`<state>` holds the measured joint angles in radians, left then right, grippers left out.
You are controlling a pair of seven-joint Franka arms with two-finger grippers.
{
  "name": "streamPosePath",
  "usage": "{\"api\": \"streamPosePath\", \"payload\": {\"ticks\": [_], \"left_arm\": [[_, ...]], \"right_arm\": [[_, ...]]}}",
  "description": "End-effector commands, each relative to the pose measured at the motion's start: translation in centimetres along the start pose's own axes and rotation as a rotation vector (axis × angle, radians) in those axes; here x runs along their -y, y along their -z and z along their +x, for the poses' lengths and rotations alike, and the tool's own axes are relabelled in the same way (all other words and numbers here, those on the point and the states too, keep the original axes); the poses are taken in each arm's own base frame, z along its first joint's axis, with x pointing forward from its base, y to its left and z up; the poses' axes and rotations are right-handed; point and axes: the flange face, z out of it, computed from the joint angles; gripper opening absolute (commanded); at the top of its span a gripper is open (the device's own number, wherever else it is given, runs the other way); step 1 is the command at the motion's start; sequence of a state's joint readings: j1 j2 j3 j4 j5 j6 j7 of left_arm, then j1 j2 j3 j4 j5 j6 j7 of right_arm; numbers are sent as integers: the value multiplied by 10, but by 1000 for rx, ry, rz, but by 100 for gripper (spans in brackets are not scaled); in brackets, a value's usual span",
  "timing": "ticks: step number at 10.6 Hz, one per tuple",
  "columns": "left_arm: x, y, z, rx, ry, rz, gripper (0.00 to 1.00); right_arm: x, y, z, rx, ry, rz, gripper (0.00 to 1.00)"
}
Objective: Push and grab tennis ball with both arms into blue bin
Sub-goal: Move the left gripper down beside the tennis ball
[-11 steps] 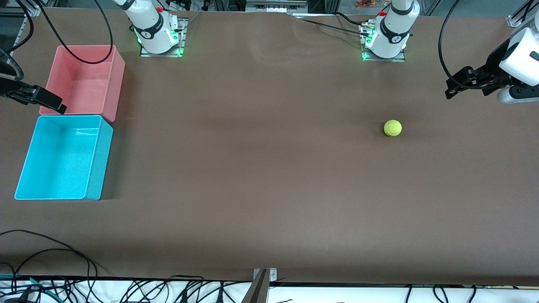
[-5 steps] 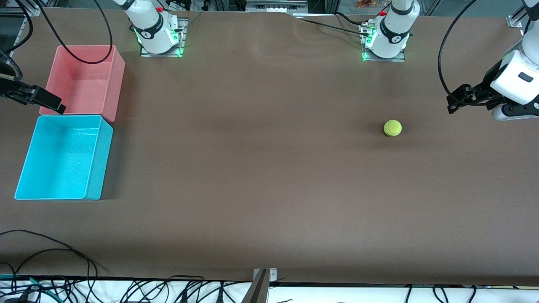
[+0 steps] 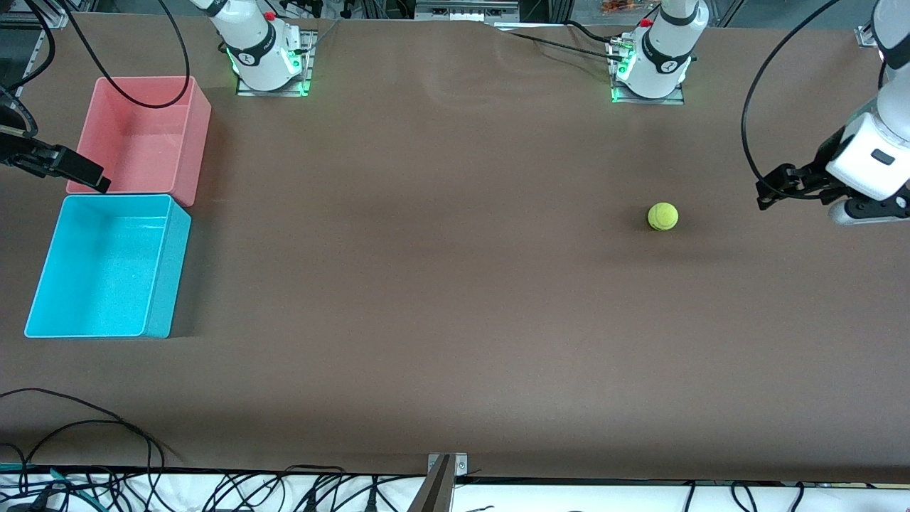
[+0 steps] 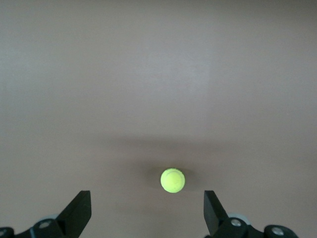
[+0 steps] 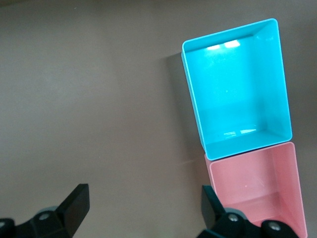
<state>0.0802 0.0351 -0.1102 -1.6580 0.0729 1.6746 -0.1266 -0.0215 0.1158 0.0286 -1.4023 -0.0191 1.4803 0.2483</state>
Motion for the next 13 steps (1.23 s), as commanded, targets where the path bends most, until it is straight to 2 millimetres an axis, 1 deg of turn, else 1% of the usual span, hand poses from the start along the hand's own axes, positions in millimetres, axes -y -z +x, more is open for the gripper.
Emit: {"api": "streamPosePath", "payload": {"ticks": [1,3,5,6,8,10,13], "left_arm": [[9,-5,2,1,-31,12,100],[8,-31,-1,54,-51,16,100],[9,-47,3,33,-53,20,100],[9,-63,7,42,-53,22,100],[13,-86,15,23,-50,17,100],[18,-109,17,18,-42,14,100],[18,-147,17,-7,-42,5,100]], "right_arm": [[-1,0,-1,-9,2,-17,100],[-2,-5,3,3,-3,10,100],[-2,-5,2,7,-2,25,100],[-2,-5,2,7,-2,25,100],[-1,-5,3,9,-2,26,100],[-1,-5,3,8,-4,24,100],[-1,-5,3,9,-3,26,100]]}}
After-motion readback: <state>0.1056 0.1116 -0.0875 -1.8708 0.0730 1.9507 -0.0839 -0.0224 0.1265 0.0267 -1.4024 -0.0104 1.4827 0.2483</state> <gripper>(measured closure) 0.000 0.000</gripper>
